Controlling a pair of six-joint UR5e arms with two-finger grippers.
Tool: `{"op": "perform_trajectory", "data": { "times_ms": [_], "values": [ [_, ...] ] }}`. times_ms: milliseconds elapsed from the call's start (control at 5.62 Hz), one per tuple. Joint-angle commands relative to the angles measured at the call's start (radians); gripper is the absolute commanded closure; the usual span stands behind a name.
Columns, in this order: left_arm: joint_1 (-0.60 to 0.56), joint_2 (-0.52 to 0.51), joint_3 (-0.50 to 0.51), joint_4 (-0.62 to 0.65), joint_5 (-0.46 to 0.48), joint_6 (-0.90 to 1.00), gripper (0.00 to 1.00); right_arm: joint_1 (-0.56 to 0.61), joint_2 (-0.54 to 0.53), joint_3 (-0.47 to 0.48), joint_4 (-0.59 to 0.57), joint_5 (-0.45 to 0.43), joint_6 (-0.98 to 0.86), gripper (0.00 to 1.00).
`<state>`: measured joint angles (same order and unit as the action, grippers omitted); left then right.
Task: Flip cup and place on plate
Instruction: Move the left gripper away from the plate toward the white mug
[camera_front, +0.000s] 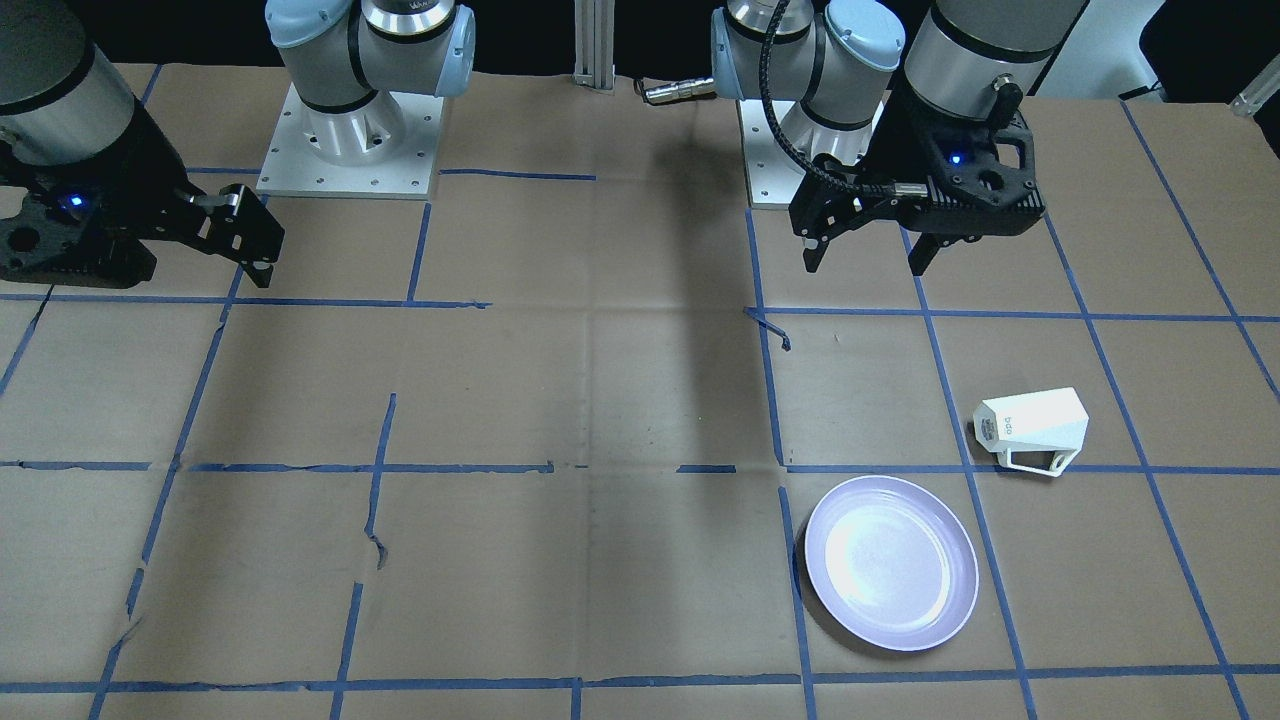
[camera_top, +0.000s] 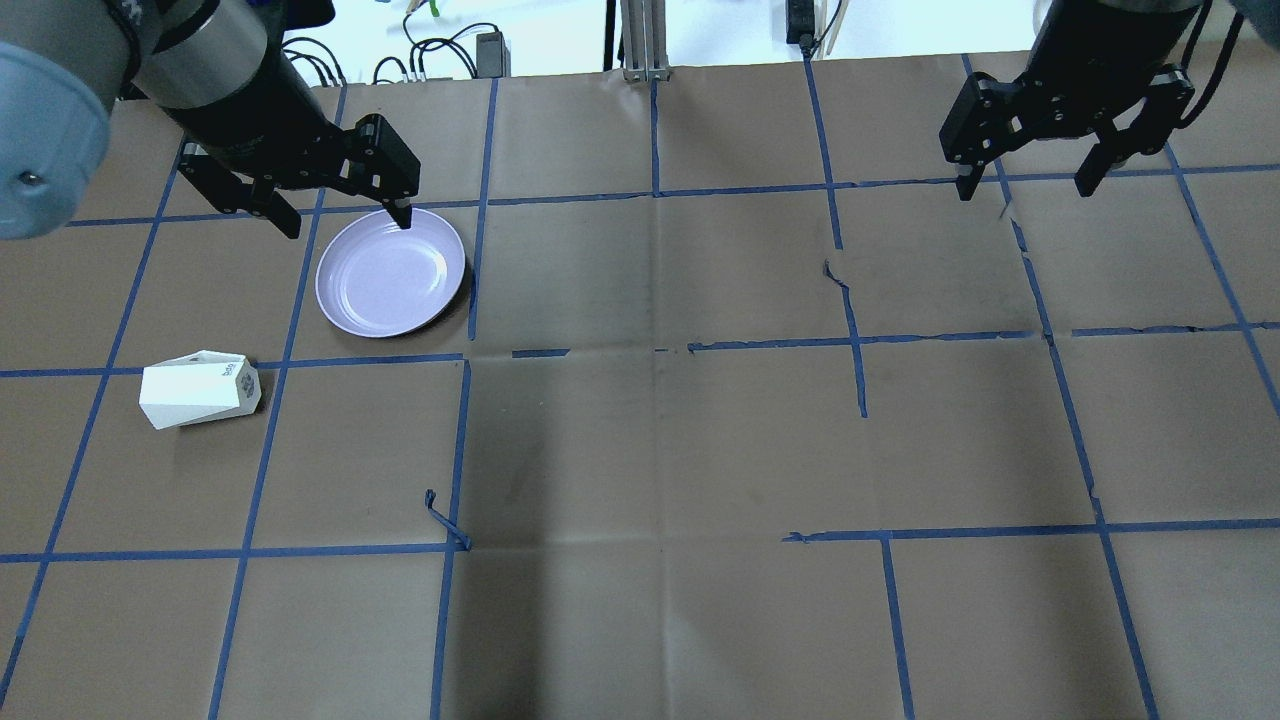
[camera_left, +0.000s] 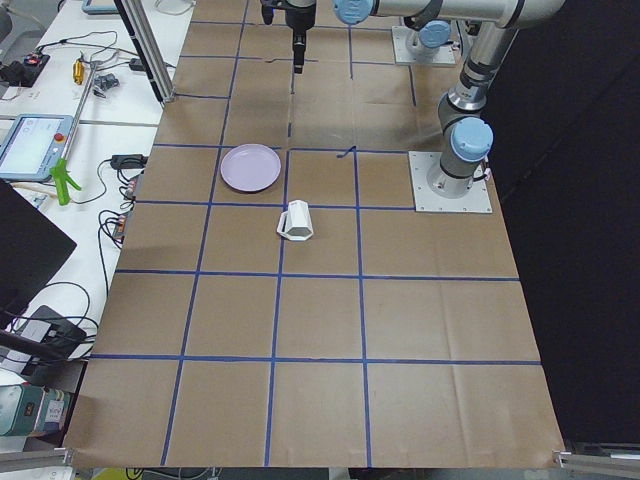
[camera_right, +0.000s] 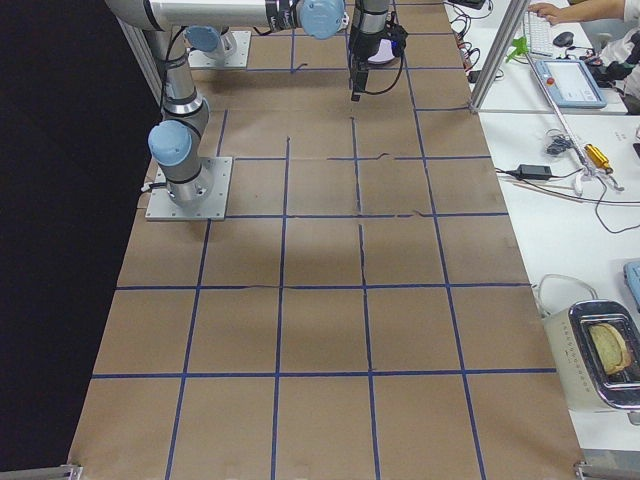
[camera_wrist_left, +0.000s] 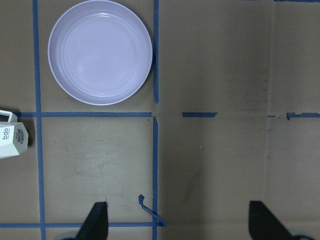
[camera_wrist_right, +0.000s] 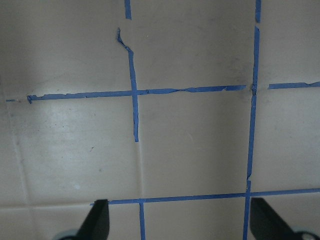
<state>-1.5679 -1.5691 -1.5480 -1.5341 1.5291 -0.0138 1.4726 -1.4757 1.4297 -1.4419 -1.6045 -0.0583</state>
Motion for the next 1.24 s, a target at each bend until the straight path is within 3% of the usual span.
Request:
{"op": "perform_trajectory", "data": {
  "times_ms": [0,356,533,1067],
  "values": [
    [0.014,0.001,-0.001,-0.001,0.003,0.017,0.02,0.000,0.000,0.000,0.000,0.000,0.000,0.00],
    [0.131,0.026,-0.020,-0.030,0.002,0.195,0.01,0.000,0.000,0.000,0.000,0.000,0.000,0.00],
    [0.231,0.035,-0.008,-0.091,0.002,0.322,0.02,0.000,0.000,0.000,0.000,0.000,0.000,0.00],
    [0.609,0.023,-0.024,-0.098,-0.018,0.759,0.02,0.000,0.000,0.000,0.000,0.000,0.000,0.00]
  ]
}}
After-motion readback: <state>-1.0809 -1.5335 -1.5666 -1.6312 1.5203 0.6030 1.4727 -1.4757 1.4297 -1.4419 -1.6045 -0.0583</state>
